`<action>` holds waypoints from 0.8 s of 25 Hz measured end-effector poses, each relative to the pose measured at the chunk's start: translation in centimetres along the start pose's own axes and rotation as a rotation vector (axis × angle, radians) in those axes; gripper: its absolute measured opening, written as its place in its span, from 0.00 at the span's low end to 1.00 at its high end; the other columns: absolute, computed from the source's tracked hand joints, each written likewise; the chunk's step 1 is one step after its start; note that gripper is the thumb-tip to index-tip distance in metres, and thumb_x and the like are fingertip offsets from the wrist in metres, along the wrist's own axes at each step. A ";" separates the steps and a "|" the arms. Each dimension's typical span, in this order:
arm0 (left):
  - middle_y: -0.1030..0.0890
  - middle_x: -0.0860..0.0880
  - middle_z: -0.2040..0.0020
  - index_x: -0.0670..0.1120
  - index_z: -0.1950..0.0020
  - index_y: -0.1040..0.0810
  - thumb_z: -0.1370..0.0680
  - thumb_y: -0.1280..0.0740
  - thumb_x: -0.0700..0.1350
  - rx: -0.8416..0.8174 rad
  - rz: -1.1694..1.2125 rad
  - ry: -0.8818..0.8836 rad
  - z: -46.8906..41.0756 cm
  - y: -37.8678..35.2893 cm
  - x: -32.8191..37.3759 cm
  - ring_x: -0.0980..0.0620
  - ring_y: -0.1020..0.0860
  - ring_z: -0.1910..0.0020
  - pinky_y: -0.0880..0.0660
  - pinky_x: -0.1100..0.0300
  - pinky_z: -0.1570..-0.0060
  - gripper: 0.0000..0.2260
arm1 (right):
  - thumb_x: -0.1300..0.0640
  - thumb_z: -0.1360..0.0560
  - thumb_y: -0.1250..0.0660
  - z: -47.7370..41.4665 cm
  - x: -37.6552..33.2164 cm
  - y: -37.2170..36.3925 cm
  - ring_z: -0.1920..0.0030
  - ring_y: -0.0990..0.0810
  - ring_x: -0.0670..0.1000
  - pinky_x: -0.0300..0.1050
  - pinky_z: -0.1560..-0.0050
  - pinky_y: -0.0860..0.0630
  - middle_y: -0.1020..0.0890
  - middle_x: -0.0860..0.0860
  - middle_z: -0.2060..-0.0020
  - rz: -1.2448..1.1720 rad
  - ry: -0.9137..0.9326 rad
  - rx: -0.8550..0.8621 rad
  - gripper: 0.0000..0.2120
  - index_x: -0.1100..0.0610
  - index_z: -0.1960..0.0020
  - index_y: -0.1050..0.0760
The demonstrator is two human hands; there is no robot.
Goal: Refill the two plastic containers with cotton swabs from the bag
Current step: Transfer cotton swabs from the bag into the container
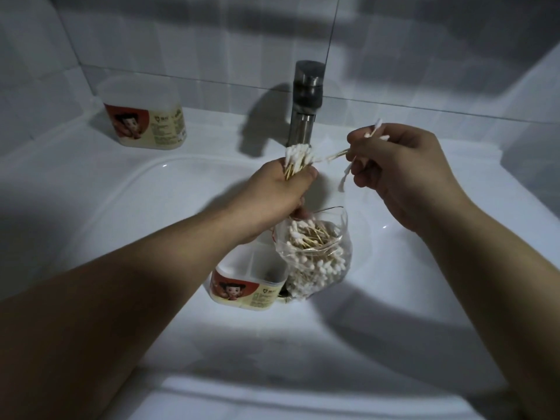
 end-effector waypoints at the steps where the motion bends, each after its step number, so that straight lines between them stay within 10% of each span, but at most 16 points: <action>1: 0.26 0.48 0.67 0.41 0.50 0.25 0.15 0.38 0.48 0.011 0.031 -0.002 0.1 -0.1 0.1 0.54 0.24 0.72 0.20 0.52 0.60 0.11 | 0.69 0.24 0.33 0.0 0.0 0.0 0.70 0.23 0.52 0.44 0.68 0.27 0.19 0.56 0.68 0.006 -0.002 -0.003 0.07 0.61 0.57 0.18; 13: 0.14 0.42 0.50 0.41 0.35 0.23 0.13 0.42 0.47 -0.014 0.195 -0.054 0.9 -0.4 0.9 0.48 0.13 0.54 0.17 0.55 0.57 0.13 | 0.69 0.24 0.31 0.5 0.7 -0.7 0.68 0.21 0.56 0.46 0.66 0.23 0.19 0.60 0.68 0.220 -0.040 -0.261 0.03 0.65 0.55 0.18; 20: 0.19 0.46 0.60 0.42 0.46 0.22 0.14 0.41 0.42 -0.147 0.047 -0.065 1.2 -0.8 0.7 0.55 0.21 0.66 0.21 0.61 0.64 0.09 | 0.68 0.25 0.28 0.7 0.7 -1.0 0.68 0.19 0.54 0.45 0.64 0.21 0.18 0.61 0.64 0.166 -0.010 -0.116 0.08 0.60 0.47 0.20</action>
Point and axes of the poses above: each hand's wrist, its own z-axis away from the middle knuckle, its own y-axis out of the back of the hand, x = y × z, the point moved 1 cm from there along -z, towards the middle knuckle
